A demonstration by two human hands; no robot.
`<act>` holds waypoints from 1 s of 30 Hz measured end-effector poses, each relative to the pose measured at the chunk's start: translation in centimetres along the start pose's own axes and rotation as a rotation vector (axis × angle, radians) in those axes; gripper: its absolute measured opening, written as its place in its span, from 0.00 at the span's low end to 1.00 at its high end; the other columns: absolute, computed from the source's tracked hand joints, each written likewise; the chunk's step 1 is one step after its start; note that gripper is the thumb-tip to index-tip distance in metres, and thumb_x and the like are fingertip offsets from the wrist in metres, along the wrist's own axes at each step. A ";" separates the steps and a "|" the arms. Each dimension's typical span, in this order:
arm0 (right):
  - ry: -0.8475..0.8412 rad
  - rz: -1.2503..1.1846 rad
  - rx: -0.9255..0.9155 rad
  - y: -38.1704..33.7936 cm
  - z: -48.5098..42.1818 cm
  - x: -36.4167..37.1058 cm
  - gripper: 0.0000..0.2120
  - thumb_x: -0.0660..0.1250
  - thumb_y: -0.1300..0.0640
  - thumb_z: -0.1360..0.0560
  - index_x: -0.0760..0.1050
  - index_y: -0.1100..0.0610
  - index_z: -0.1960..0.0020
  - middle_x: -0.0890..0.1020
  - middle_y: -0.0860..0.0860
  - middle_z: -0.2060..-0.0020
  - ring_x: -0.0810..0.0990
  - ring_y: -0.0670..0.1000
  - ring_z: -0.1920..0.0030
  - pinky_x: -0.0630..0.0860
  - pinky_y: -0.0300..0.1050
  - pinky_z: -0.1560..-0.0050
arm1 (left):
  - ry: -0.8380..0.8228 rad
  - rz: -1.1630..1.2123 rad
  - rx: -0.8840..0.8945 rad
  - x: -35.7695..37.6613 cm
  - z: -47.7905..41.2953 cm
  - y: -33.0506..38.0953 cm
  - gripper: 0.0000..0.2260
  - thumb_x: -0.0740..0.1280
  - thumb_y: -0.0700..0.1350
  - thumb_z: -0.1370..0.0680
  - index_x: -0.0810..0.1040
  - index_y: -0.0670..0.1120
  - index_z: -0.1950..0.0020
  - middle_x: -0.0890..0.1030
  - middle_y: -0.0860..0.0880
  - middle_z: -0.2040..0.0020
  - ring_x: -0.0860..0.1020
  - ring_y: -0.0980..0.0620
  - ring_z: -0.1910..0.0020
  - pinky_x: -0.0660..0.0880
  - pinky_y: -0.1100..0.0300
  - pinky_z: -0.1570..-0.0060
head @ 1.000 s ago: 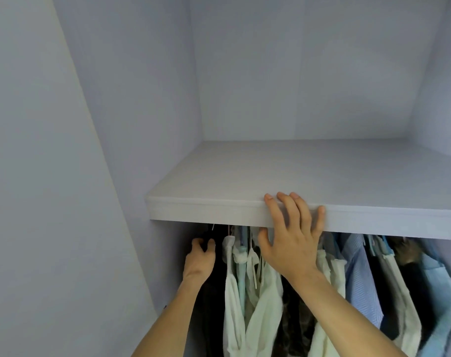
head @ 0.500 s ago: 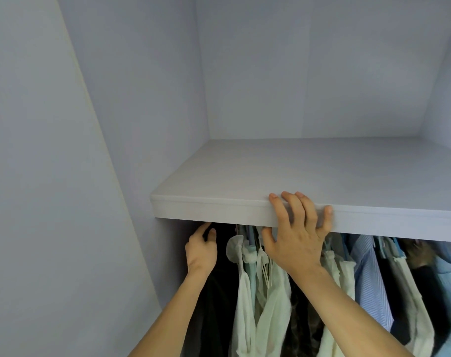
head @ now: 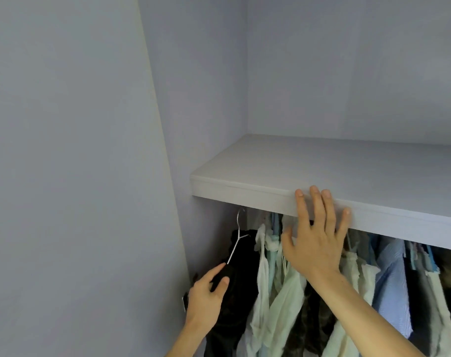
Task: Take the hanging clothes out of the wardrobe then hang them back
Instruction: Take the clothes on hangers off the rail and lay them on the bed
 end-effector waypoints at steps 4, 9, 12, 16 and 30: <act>-0.322 -0.371 -0.027 -2.6 6.0 2.0 0.32 0.58 0.42 0.24 0.65 0.56 0.25 0.58 0.57 0.22 0.57 0.59 0.22 0.56 0.60 0.24 | 0.001 0.012 -0.125 -1.9 5.0 -2.2 0.18 0.70 0.40 0.21 0.79 0.52 0.33 0.85 0.62 0.50 0.82 0.64 0.48 0.76 0.68 0.44; -0.967 -0.911 0.083 -9.5 16.3 3.0 0.39 0.55 0.30 0.27 0.58 0.49 0.23 0.55 0.40 0.25 0.75 0.44 0.36 0.76 0.44 0.41 | 0.069 -0.065 -0.222 -4.9 14.3 -2.7 0.18 0.70 0.43 0.22 0.78 0.56 0.33 0.83 0.64 0.46 0.80 0.67 0.45 0.74 0.70 0.45; -1.136 -1.083 -0.044 -14.8 20.5 1.2 0.34 0.61 0.37 0.23 0.59 0.50 0.23 0.63 0.42 0.30 0.80 0.37 0.52 0.77 0.40 0.50 | 0.164 -0.128 -0.285 -6.8 21.2 -3.5 0.19 0.71 0.45 0.24 0.79 0.59 0.34 0.84 0.63 0.47 0.81 0.66 0.46 0.77 0.64 0.43; -1.288 -1.171 -0.251 -20.4 25.8 -2.7 0.16 0.62 0.41 0.22 0.75 0.50 0.40 0.77 0.45 0.40 0.80 0.38 0.56 0.77 0.45 0.50 | 0.360 -0.144 -0.370 -9.0 32.2 -4.6 0.20 0.71 0.43 0.24 0.79 0.60 0.35 0.83 0.62 0.44 0.79 0.66 0.43 0.75 0.66 0.41; -1.309 -1.572 -0.982 -39.6 37.0 -31.3 0.19 0.60 0.48 0.18 0.65 0.50 0.67 0.72 0.47 0.67 0.74 0.45 0.63 0.66 0.36 0.62 | 0.959 -0.429 -0.725 -17.5 65.5 -3.4 0.19 0.69 0.55 0.23 0.72 0.67 0.33 0.81 0.63 0.55 0.77 0.68 0.57 0.72 0.68 0.52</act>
Point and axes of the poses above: each hand's wrist, its own z-axis away from the middle knuckle, its own x-axis out of the palm, y = z × x, the point moved 6 cm from there along -z, towards the middle knuckle
